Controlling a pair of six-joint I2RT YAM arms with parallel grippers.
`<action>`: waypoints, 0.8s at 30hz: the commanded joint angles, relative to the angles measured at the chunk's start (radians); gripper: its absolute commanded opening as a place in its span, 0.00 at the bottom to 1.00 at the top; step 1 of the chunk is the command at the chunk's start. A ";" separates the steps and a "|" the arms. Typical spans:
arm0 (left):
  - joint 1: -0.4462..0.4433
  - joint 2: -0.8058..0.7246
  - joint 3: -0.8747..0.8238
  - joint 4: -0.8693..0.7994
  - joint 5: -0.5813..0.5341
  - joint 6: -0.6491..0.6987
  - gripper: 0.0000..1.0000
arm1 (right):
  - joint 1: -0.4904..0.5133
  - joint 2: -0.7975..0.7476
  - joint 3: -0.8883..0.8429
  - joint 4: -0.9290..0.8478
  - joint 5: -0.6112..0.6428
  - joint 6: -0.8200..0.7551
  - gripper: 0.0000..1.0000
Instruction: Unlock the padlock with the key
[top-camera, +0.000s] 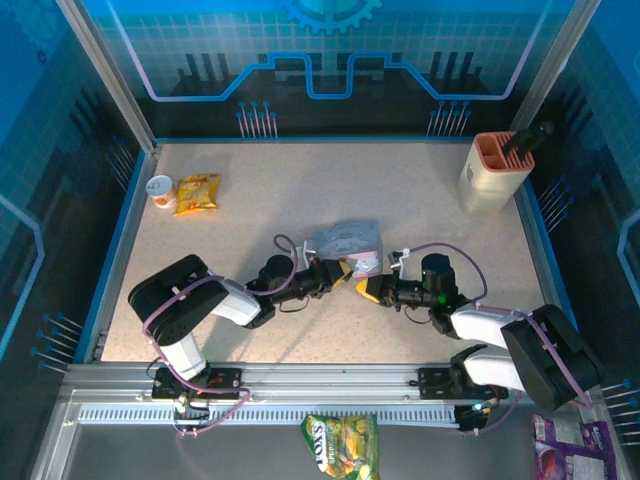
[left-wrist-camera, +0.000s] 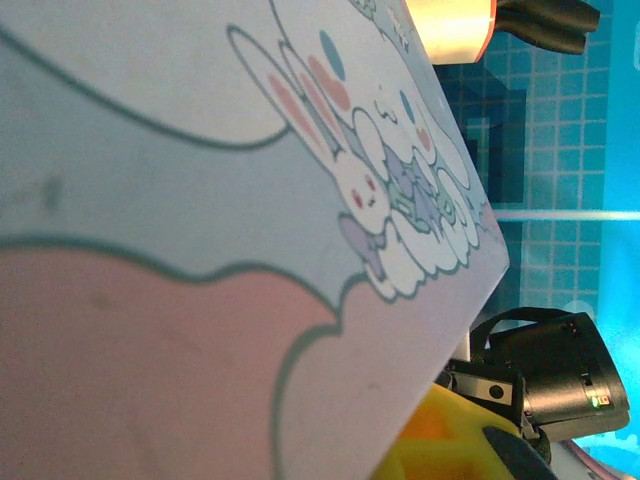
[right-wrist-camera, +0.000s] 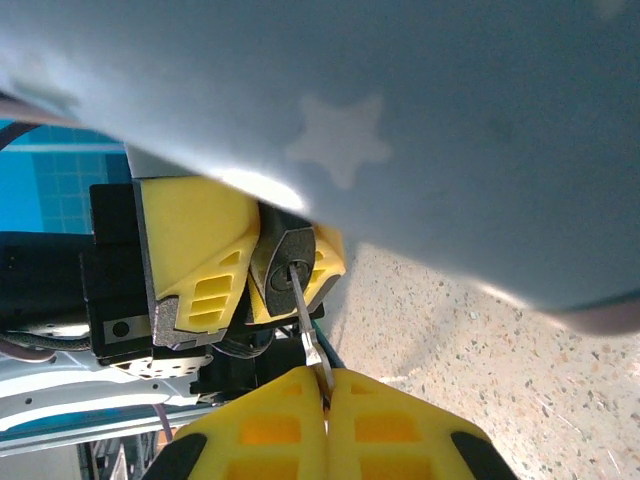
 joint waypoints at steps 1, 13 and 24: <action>-0.081 -0.014 0.053 0.060 0.143 0.007 0.09 | -0.007 0.005 0.076 0.049 0.030 -0.040 0.00; -0.087 -0.042 0.047 0.034 0.152 0.014 0.07 | -0.111 0.029 0.058 0.036 0.014 -0.043 0.00; -0.090 -0.018 0.067 0.069 0.141 -0.001 0.07 | -0.011 0.009 0.055 0.052 0.060 -0.020 0.00</action>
